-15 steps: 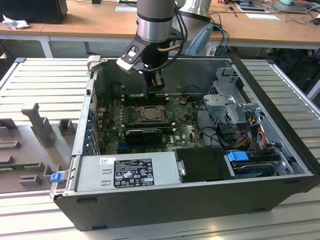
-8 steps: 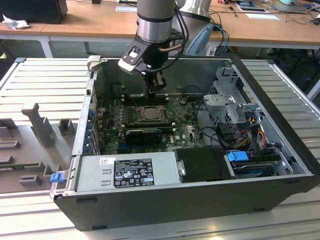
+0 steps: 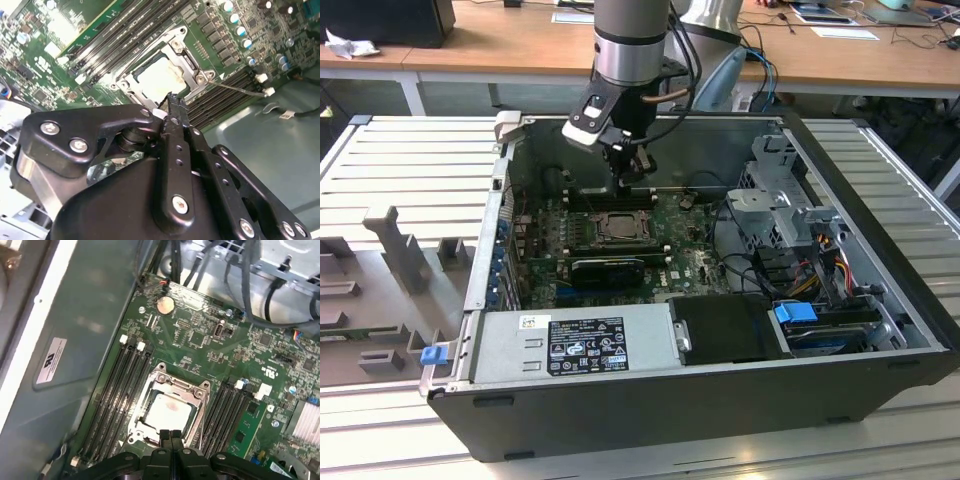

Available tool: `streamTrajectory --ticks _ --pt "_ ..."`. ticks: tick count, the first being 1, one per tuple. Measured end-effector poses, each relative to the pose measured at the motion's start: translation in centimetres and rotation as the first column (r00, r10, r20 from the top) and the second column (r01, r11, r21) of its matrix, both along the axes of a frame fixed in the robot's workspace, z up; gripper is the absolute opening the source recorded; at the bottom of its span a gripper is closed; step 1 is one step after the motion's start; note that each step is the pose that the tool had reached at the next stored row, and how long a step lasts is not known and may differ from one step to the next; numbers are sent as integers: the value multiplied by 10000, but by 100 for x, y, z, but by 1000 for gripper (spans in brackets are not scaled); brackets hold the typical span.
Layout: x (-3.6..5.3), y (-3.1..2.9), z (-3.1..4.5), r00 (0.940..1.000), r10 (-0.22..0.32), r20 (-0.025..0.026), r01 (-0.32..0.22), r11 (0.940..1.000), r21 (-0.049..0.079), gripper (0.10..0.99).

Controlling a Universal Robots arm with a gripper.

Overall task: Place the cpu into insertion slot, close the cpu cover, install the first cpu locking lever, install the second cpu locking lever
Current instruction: 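Install the first cpu locking lever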

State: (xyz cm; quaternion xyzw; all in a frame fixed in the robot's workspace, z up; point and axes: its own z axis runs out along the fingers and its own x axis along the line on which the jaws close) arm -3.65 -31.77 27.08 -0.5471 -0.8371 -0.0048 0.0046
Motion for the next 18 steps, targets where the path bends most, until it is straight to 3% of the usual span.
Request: streamTrajectory --ticks 6,9,14,15,18 --pt "0 0 -4 9913 1319 0 -1319 9913 0 106" --pt "0 0 -5 9787 2052 0 -2052 9787 0 106" --pt "0 0 -8 9494 3140 0 -3140 9494 0 106" --pt "0 0 -9 9378 3471 0 -3471 9378 0 106" --pt "0 0 -9 9183 3958 0 -3958 9183 0 106"
